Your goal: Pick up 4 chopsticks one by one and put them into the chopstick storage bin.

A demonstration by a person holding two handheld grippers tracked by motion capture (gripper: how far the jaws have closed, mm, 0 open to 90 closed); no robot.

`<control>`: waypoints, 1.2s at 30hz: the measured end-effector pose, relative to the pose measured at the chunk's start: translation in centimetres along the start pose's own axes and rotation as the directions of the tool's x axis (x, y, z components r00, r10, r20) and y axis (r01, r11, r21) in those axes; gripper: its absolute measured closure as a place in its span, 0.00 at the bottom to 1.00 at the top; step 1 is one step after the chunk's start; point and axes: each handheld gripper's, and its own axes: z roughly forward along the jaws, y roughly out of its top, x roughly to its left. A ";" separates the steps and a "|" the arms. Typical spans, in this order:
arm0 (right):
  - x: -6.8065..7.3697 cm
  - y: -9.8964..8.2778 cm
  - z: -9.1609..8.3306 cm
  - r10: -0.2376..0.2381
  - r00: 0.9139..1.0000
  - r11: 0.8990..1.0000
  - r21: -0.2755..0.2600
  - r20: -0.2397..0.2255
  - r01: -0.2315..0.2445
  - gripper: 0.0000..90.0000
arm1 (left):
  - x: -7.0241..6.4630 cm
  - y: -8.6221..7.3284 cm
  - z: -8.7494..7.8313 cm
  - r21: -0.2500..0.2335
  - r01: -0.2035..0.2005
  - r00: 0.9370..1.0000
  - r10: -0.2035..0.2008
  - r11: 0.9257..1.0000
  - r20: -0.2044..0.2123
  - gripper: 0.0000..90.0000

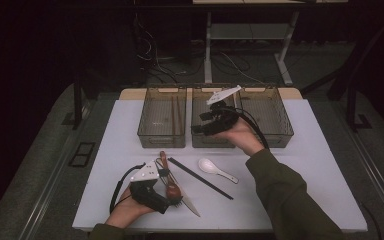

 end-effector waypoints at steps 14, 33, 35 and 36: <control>0.6 -4.6 -4.5 0.010 1.000 1.000 -0.025 0.005 -0.010 0.40 | 0.1 -0.3 -0.2 0.002 0.009 1.000 -0.009 1.000 -0.006 0.00; 1.6 -11.9 -8.3 0.053 0.998 0.998 -0.027 0.017 -0.053 0.40 | -0.2 -0.2 -0.5 0.001 0.006 1.000 -0.006 1.000 -0.023 0.00; 1.9 -12.3 -8.5 0.053 0.998 0.998 -0.021 0.022 -0.053 0.40 | -0.3 -0.2 -0.5 0.000 0.005 1.000 -0.005 1.000 -0.025 0.00; 2.0 -12.5 -8.6 0.056 0.998 0.998 -0.020 0.023 -0.055 0.40 | -0.3 -0.2 -0.5 -0.001 0.004 1.000 -0.004 1.000 -0.026 0.00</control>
